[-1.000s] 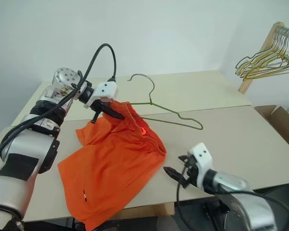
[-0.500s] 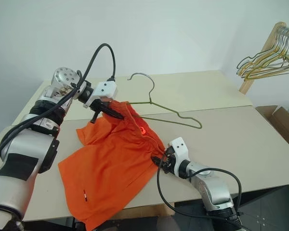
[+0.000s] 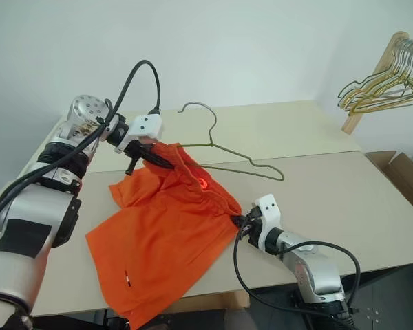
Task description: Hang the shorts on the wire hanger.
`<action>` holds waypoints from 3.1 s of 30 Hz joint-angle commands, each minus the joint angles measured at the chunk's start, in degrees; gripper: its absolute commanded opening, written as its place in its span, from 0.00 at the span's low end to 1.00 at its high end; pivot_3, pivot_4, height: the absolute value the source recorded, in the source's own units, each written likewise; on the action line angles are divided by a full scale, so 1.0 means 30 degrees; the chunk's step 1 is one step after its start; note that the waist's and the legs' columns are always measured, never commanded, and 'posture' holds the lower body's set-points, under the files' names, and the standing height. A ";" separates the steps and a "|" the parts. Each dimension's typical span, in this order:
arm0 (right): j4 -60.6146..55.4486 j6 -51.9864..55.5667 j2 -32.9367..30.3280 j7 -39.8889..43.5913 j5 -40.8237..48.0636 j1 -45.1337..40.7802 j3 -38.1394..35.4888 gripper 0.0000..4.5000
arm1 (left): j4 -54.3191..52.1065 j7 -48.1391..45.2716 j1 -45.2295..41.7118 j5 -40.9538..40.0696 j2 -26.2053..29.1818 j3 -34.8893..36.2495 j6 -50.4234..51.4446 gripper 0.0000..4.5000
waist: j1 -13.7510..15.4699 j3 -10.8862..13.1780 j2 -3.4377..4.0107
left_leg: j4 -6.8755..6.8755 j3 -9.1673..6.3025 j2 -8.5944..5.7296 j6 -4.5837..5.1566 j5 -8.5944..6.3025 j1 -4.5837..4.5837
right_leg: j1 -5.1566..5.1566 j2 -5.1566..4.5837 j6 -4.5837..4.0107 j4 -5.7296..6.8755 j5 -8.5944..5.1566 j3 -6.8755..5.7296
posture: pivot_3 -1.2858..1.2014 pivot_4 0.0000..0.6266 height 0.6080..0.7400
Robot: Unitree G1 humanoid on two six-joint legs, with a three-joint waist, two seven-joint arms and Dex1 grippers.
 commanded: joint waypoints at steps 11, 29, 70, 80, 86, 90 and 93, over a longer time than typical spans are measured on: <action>-0.0962 0.2985 -0.3183 0.1323 0.5329 -0.0298 -0.5275 0.01 | -0.1862 -0.0092 0.1821 -0.4234 0.3340 -0.1673 -0.0858 0.00 | 0.0047 -0.0002 0.0003 | 0.0011 -0.0040 -0.0005 0.0001 0.0000 -0.0010 | 0.0000 -0.0003 0.0000 0.0016 0.0000 -0.0011 | 0.45 0.00 1.00; 0.0448 0.3301 -0.5131 0.1807 0.6413 -0.0795 -0.5363 0.01 | -0.1605 -0.0092 0.2405 -0.6684 0.5441 -0.5068 -0.2208 0.00 | 0.0071 -0.0002 0.0004 | 0.0045 -0.0045 -0.0007 0.0005 -0.0003 -0.0014 | 0.0007 0.0003 0.0004 0.0014 -0.0003 -0.0011 | 0.45 0.00 1.00; 0.0655 0.3281 -0.6040 0.2734 0.6785 -0.0704 -0.5147 0.01 | -0.1447 -0.0092 0.2939 -0.6331 0.5525 -0.5093 -0.2504 0.00 | 0.0174 -0.0002 0.0003 | 0.0046 -0.0047 -0.0004 0.0014 -0.0008 -0.0021 | 0.0006 0.0000 0.0010 0.0006 -0.0007 -0.0011 | 0.45 0.00 1.00; 0.0714 0.3293 -0.6077 0.2823 0.6775 -0.0731 -0.5109 0.01 | -0.0908 -0.0092 0.2884 -0.5915 0.5658 -0.5599 -0.3625 0.00 | 0.0345 -0.0002 0.0003 | 0.0047 -0.0046 -0.0004 0.0013 -0.0008 -0.0021 | 0.0006 0.0001 0.0010 0.0002 -0.0007 -0.0010 | 0.45 0.00 1.00; 0.0675 0.3319 -0.6072 0.2844 0.6788 -0.0700 -0.5047 0.01 | -0.1158 -0.0092 0.2923 -0.6443 0.5676 -0.5742 -0.3680 0.00 | 0.0493 -0.0002 0.0003 | 0.0047 -0.0046 -0.0004 0.0014 -0.0008 -0.0020 | 0.0006 0.0002 0.0010 0.0002 -0.0008 -0.0011 | 0.45 0.00 1.00; 0.0687 0.3354 -0.6077 0.2870 0.6800 -0.0735 -0.5000 0.01 | -0.1863 -0.0092 0.3213 -0.7293 0.5909 -0.6215 -0.3615 0.00 | 0.0554 -0.0002 0.0003 | 0.0047 -0.0046 -0.0004 0.0014 -0.0008 -0.0021 | 0.0006 0.0002 0.0010 0.0002 -0.0008 -0.0011 | 0.45 0.00 1.00; 0.0664 0.3373 -0.6075 0.2894 0.6811 -0.0738 -0.4930 0.01 | -0.2343 -0.0092 0.3337 -0.8002 0.5893 -0.6133 -0.3342 0.00 | 0.0591 -0.0001 0.0003 | 0.0048 -0.0047 -0.0003 0.0013 -0.0008 -0.0021 | 0.0006 0.0000 0.0010 0.0002 -0.0008 -0.0011 | 0.46 0.00 1.00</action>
